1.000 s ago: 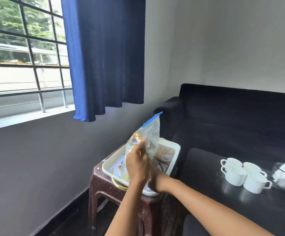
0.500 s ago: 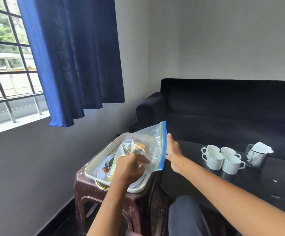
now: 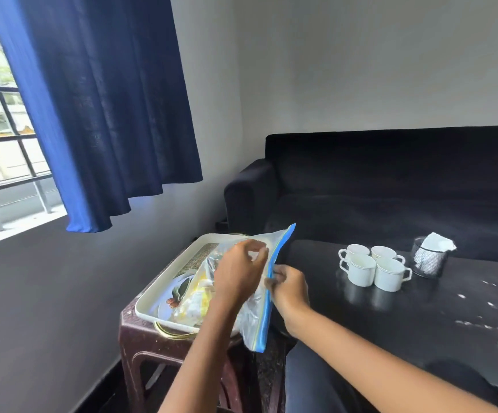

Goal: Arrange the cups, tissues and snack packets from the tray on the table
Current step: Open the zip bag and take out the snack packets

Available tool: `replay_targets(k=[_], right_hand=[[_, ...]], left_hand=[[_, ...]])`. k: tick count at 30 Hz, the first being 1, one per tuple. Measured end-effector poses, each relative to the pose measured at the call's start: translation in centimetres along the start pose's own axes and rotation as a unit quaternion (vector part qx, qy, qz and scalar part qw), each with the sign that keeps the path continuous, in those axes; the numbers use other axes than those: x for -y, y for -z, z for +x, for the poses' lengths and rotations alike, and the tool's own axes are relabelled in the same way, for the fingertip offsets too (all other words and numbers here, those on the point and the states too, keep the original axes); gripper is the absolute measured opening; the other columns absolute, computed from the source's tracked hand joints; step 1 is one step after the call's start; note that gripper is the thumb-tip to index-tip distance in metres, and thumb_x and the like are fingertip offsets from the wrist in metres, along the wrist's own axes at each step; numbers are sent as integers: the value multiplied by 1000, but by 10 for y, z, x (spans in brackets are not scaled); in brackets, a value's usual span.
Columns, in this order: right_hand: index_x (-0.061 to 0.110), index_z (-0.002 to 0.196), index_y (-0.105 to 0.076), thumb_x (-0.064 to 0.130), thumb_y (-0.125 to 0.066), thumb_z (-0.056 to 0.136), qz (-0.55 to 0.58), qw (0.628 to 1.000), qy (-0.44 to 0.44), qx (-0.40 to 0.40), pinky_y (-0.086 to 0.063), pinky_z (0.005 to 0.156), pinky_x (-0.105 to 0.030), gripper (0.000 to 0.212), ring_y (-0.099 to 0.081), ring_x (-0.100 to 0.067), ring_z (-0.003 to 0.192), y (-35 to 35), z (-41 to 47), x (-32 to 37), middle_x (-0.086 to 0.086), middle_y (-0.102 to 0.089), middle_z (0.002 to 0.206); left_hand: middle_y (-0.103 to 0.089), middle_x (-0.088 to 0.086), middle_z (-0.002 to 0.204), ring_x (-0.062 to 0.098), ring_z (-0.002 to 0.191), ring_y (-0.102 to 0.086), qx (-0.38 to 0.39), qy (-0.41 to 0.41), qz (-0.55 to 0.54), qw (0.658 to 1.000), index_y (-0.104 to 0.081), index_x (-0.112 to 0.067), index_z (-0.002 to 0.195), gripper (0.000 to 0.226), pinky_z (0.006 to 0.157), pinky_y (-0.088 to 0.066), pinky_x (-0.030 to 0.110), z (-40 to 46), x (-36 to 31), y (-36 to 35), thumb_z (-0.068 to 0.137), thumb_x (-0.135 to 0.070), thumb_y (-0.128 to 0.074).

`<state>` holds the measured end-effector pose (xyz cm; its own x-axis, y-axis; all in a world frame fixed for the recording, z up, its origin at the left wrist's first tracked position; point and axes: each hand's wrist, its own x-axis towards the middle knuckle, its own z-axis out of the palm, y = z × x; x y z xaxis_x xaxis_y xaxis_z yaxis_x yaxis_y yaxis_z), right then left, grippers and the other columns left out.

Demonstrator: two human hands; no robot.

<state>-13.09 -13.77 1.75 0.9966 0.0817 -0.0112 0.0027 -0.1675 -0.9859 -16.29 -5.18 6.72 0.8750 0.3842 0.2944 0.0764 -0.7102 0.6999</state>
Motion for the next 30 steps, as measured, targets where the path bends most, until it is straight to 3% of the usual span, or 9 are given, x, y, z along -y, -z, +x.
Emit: replay_targets(k=[2, 5, 11, 15, 18, 21, 24, 26, 30], right_hand=[[18, 68, -54, 3, -45, 85, 26, 1000, -5, 11, -37, 53, -16, 25, -43, -6, 57, 1, -8, -5, 4, -48, 70], [21, 54, -41, 4, -40, 88, -78, 996, 49, 16, -30, 38, -10, 38, -37, 0, 39, 8, -20, -12, 12, -44, 50], [20, 62, -40, 6, -40, 81, -112, 989, 91, 22, -37, 64, -27, 24, -44, -14, 71, 11, -35, -18, 0, -58, 76], [7, 66, -43, 8, -44, 75, -100, 991, 81, 44, -31, 58, -29, 10, -36, -16, 64, 22, -26, -29, -5, -47, 66], [10, 83, -65, 10, -55, 79, 38, 997, 31, 61, -52, 69, -26, 11, -62, -15, 72, 32, -11, -35, -2, -67, 77], [13, 87, -67, 8, -52, 87, 155, 988, 6, 12, -57, 74, -32, 17, -68, -24, 84, 43, 13, -39, -12, -72, 85], [17, 83, -65, 16, -59, 88, 191, 981, 16, -31, -55, 72, -31, 7, -65, -19, 80, 45, 36, -40, -9, -68, 85], [18, 85, -64, 22, -64, 86, 212, 976, 15, -38, -56, 73, -32, 4, -66, -17, 79, 43, 49, -39, -6, -68, 82], [16, 83, -63, 33, -70, 80, 230, 973, 3, -36, -56, 63, -27, 18, -67, -12, 70, 41, 72, -33, -1, -70, 74]], left_hand=[[-65, -7, 122, 16, 112, -60, 27, -2, 22, 999, -64, -26, 118, 34, 93, -48, 36, -2, -3, -15, 92, -45, -52], [-62, -5, 128, 18, 117, -58, 43, -22, 56, 997, -60, -26, 125, 42, 102, -43, 41, -3, -10, -30, 91, -50, -53], [-68, -3, 116, 22, 109, -61, 29, -24, 119, 992, -67, -24, 113, 27, 89, -45, 32, 5, -23, -43, 90, -35, -56], [-67, 10, 88, 33, 93, -62, 46, 18, 111, 993, -56, -14, 68, 27, 73, -43, 31, 18, -29, -58, 89, -31, -53], [-53, 13, 66, 40, 84, -55, 45, 50, 84, 994, -45, -11, 57, 37, 85, -46, 42, 27, -31, -63, 88, -29, -51], [-66, 18, 78, 37, 90, -62, 50, 50, 38, 997, -66, -7, 73, 34, 90, -48, 40, 31, -33, -69, 92, -29, -49], [-69, 19, 82, 34, 90, -64, 61, 58, 29, 996, -67, -5, 76, 36, 78, -45, 33, 30, -27, -75, 94, -28, -47], [-61, 11, 63, 31, 75, -62, 62, 62, 22, 996, -54, -9, 59, 40, 60, -37, 29, 30, -22, -76, 94, -28, -48], [-36, -5, 43, 15, 45, -35, 66, 63, 15, 996, -41, -14, 47, 52, 47, -27, 27, 32, -17, -80, 94, -34, -48]])
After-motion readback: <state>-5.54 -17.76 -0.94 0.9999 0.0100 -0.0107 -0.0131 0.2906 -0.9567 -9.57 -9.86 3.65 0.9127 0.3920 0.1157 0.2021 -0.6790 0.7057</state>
